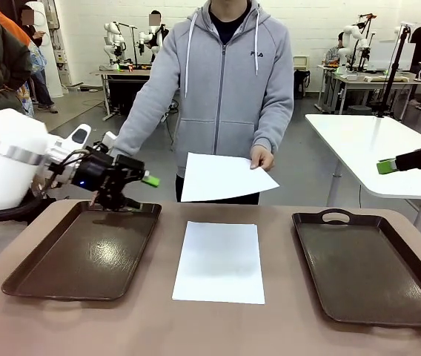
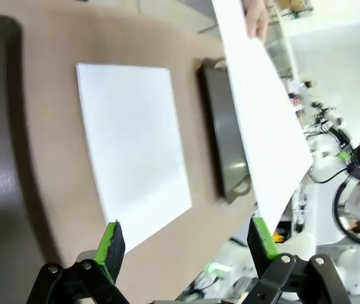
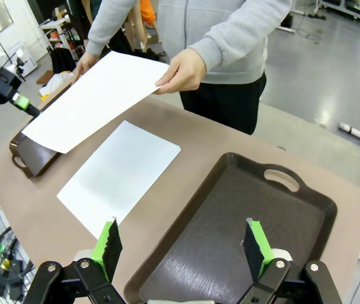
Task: Sort the A4 documents.
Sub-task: Receive the A4 Paper.
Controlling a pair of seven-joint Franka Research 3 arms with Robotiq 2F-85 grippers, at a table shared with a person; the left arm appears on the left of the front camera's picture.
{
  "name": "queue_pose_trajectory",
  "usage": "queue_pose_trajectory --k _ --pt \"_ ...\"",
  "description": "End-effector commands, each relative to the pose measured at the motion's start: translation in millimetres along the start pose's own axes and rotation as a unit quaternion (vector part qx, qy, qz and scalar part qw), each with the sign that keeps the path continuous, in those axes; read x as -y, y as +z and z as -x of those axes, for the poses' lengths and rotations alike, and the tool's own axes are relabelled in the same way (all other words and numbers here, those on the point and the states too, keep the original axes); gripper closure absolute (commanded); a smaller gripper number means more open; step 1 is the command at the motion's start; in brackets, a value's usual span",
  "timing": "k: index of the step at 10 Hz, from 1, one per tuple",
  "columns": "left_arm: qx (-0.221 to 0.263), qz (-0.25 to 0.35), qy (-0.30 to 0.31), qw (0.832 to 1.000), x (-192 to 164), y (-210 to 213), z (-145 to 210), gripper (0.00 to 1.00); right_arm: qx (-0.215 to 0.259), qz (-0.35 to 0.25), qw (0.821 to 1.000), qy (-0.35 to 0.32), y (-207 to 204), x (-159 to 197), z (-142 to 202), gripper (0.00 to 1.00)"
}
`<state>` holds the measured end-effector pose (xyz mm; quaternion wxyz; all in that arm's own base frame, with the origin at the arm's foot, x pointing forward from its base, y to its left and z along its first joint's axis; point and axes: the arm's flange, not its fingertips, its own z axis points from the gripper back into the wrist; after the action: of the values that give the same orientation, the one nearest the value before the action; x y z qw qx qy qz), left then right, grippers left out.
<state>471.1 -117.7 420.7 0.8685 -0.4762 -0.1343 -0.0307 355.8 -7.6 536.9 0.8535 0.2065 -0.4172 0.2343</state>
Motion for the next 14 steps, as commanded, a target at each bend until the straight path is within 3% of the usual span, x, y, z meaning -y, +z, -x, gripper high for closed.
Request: queue_pose_trajectory --k 1,3,7,14 --pt "0.022 0.039 0.003 0.999 0 -21 -19 0.0 0.001 -0.005 1.0 0.004 0 1 1 0.0" --pt "0.019 0.046 0.008 0.999 3 -54 -42 0.0 0.001 -0.005 1.0 0.004 0 1 1 0.0" --pt "-0.01 0.143 0.02 0.99 13 -85 -71 0.0 0.001 -0.005 1.0 0.004 0 1 1 0.0" --pt "-0.052 0.221 0.074 0.971 2 -123 -77 0.0 0.001 -0.005 1.0 0.004 0 1 1 0.0"
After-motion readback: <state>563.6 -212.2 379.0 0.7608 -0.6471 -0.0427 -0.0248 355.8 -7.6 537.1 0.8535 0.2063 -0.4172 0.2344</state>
